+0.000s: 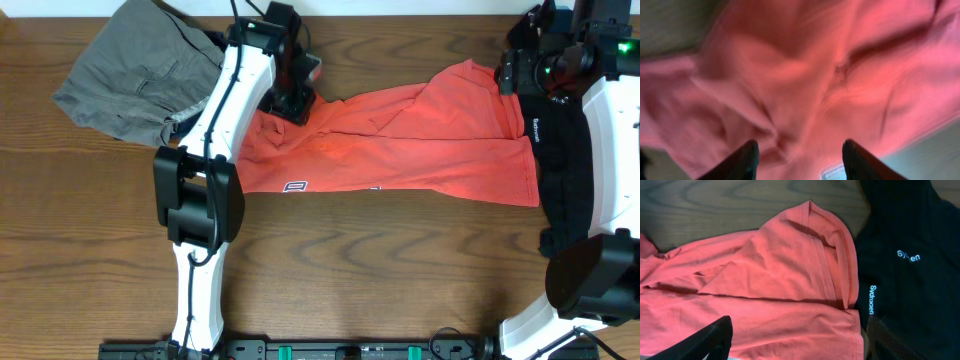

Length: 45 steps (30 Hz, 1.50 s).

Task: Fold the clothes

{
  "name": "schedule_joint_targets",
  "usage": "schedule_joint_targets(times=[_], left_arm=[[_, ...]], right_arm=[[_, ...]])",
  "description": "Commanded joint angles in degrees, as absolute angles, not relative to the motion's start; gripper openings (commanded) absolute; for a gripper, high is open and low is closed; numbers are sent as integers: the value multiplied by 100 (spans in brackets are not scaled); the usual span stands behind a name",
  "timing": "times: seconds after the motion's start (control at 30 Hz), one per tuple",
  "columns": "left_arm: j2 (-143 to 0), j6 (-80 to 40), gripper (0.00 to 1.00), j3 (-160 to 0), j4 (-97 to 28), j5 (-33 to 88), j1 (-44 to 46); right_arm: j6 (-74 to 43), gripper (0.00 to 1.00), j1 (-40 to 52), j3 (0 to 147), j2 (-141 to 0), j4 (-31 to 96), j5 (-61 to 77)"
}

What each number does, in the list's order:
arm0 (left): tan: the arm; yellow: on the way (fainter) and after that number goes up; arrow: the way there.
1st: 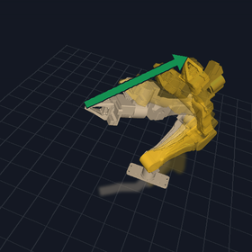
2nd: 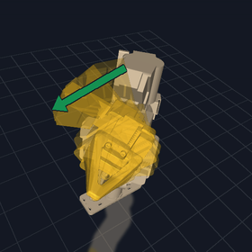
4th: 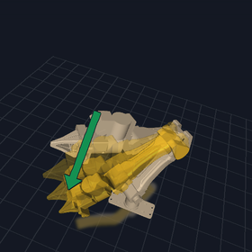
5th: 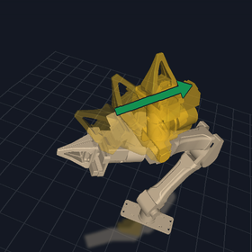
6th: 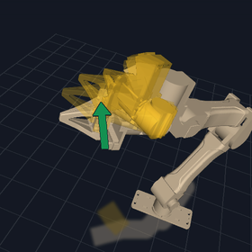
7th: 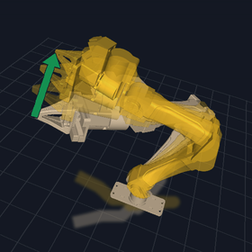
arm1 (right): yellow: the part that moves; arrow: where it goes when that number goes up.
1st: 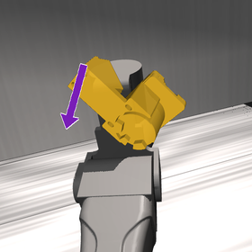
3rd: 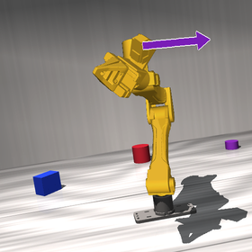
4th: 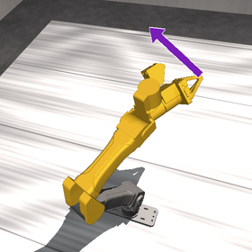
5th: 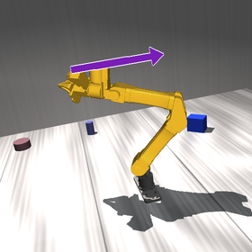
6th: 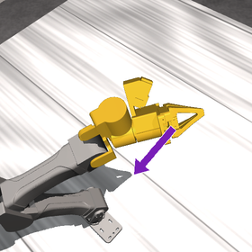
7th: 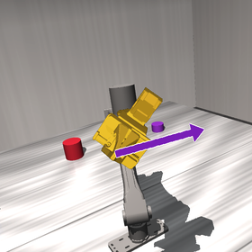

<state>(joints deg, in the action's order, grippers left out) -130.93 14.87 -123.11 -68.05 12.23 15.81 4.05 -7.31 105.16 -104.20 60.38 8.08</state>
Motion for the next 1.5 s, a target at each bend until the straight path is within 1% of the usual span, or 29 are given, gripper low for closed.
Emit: schedule_joint_targets(times=[0.0,0.17,0.27,0.6,0.73,0.93,1.0,1.07,1.2,1.3,1.37,1.4,1.47], left_arm=[[-13096,1299,56,-12313,-6523,1236,1420],[-13273,993,57,-12311,-6379,1243,1175],[-13434,1000,60,-12276,-6370,1243,1074],[-13841,1219,63,-12274,-6132,1310,1085],[-13968,1219,69,-12274,-6112,1308,1085],[-14132,1214,69,-12274,-5940,1310,1085],[-14132,1210,62,-12274,-5833,1310,1085],[-14132,1173,47,-12274,-5745,1332,1085],[-14132,1175,29,-12274,-5730,1614,1085],[-14132,1175,6,-12274,-5684,1608,1083],[-14105,1175,6,-12276,-5605,1608,1083],[-14079,1177,6,-12289,-5561,1603,1081],[-13972,1177,6,-12381,-5509,1603,1076]], right_arm=[[478,84,-657,10584,-10429,6042,794],[478,84,-657,10584,-10429,6084,794],[478,84,-657,10584,-10429,6086,794],[478,84,-657,10584,-10429,6082,794],[478,84,-657,10584,-10429,6084,794],[478,84,-657,10584,-10429,6066,794],[478,84,-657,10584,-10429,6066,794],[480,84,-657,10584,-10429,6058,792],[480,84,-657,10584,-10429,6040,792],[478,84,-657,10584,-10429,6025,794],[473,84,-657,10584,-10429,5970,808],[467,89,-657,10584,-10429,5929,851],[388,91,-657,10584,-10429,5787,913]])
